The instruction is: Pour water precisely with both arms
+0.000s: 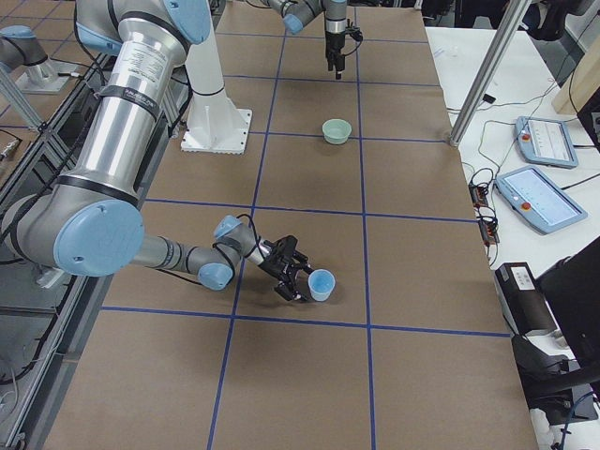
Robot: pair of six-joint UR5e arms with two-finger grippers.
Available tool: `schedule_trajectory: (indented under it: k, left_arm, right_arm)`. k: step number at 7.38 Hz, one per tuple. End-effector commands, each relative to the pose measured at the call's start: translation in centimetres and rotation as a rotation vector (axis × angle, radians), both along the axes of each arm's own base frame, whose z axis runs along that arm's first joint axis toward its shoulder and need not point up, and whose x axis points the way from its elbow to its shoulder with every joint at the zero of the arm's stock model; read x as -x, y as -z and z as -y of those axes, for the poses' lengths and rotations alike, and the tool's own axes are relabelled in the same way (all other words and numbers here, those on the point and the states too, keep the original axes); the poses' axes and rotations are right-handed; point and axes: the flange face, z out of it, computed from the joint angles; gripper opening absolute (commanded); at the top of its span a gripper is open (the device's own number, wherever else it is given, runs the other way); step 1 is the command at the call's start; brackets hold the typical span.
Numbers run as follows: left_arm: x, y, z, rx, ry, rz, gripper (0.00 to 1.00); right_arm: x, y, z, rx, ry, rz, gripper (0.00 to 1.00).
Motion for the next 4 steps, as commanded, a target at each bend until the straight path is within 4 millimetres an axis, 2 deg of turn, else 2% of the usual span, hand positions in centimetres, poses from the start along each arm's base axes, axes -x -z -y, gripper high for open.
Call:
schedule_trajectory:
  k: [1, 4]
  left_arm:
    - [-0.01, -0.04, 0.01, 0.001, 0.0, 0.001, 1.0]
    - [-0.05, -0.1, 0.04, 0.002, 0.0, 0.002, 1.0]
  right_arm:
    - [0.69, 0.21, 0.33, -0.007, -0.002, 0.008, 1.0]
    - [0.69, -0.05, 0.38, -0.009, 0.007, -0.009, 1.0]
